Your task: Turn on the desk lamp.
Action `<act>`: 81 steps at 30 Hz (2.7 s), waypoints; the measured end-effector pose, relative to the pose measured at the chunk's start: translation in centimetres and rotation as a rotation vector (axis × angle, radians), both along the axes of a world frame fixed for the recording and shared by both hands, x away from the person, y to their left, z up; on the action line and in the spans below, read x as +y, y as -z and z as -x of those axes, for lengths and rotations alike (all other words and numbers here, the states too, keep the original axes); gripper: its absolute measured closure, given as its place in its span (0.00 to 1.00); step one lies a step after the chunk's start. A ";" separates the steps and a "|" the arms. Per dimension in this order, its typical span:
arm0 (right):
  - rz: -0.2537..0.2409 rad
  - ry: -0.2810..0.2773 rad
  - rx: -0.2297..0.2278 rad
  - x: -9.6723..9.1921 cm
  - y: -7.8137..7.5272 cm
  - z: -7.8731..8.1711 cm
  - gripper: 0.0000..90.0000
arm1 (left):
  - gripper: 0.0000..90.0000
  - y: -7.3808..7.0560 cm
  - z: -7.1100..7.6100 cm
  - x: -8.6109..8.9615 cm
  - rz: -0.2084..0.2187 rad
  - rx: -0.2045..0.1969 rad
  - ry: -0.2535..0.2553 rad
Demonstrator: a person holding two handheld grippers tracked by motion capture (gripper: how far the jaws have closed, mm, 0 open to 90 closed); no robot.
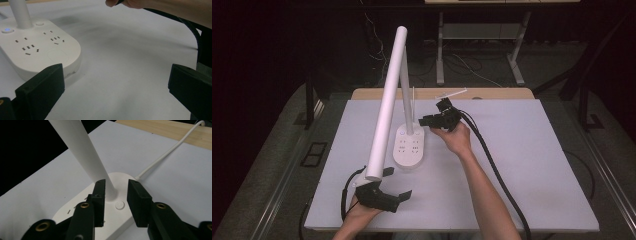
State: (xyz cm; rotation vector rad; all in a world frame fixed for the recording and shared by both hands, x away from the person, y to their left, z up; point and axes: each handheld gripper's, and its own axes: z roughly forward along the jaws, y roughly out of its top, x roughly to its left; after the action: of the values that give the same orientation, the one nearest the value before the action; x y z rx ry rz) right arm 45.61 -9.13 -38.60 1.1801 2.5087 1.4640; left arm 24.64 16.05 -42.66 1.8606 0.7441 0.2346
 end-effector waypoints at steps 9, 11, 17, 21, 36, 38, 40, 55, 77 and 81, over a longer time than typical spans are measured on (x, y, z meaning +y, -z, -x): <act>-0.011 0.001 0.002 0.9 1.2 -0.2 0.96 | 0.00 0.0 0.0 0.0 0.004 -0.001 -0.002; -0.010 0.004 0.002 1.1 1.4 -0.3 0.99 | 0.00 0.0 0.0 0.0 0.004 -0.001 -0.002; -0.013 0.003 0.025 1.3 2.2 -0.6 0.99 | 0.00 0.0 0.0 0.1 0.002 -0.003 -0.002; -0.011 0.009 0.047 1.5 2.8 -0.8 0.99 | 0.00 0.0 0.0 0.0 0.001 -0.001 -0.003; -0.012 0.012 0.075 2.2 4.9 -1.3 1.00 | 0.00 0.0 -0.1 0.0 -0.003 -0.002 -0.004; -0.025 0.017 0.082 2.2 5.0 -1.4 1.00 | 0.00 0.0 -0.1 0.0 -0.005 -0.004 -0.004; -0.031 0.019 0.093 2.2 5.1 -1.4 1.00 | 0.00 0.0 -0.1 0.0 -0.005 -0.005 -0.005; -0.056 0.019 0.067 2.0 5.6 -1.1 1.00 | 0.00 0.0 -0.1 -0.1 -0.013 -0.004 -0.001; -0.027 0.011 0.026 1.5 4.7 -0.6 1.00 | 0.00 0.0 -0.1 0.0 -0.013 -0.004 -0.003; -0.002 -0.002 0.018 1.2 4.0 -0.4 1.00 | 0.00 0.0 -0.1 -0.1 -0.012 -0.001 -0.001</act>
State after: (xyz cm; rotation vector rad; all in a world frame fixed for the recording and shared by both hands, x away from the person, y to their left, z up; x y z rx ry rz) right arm 45.97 -7.96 -42.64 1.1966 2.5215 1.4642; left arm 24.75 15.98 -42.70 1.8716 0.7443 0.2412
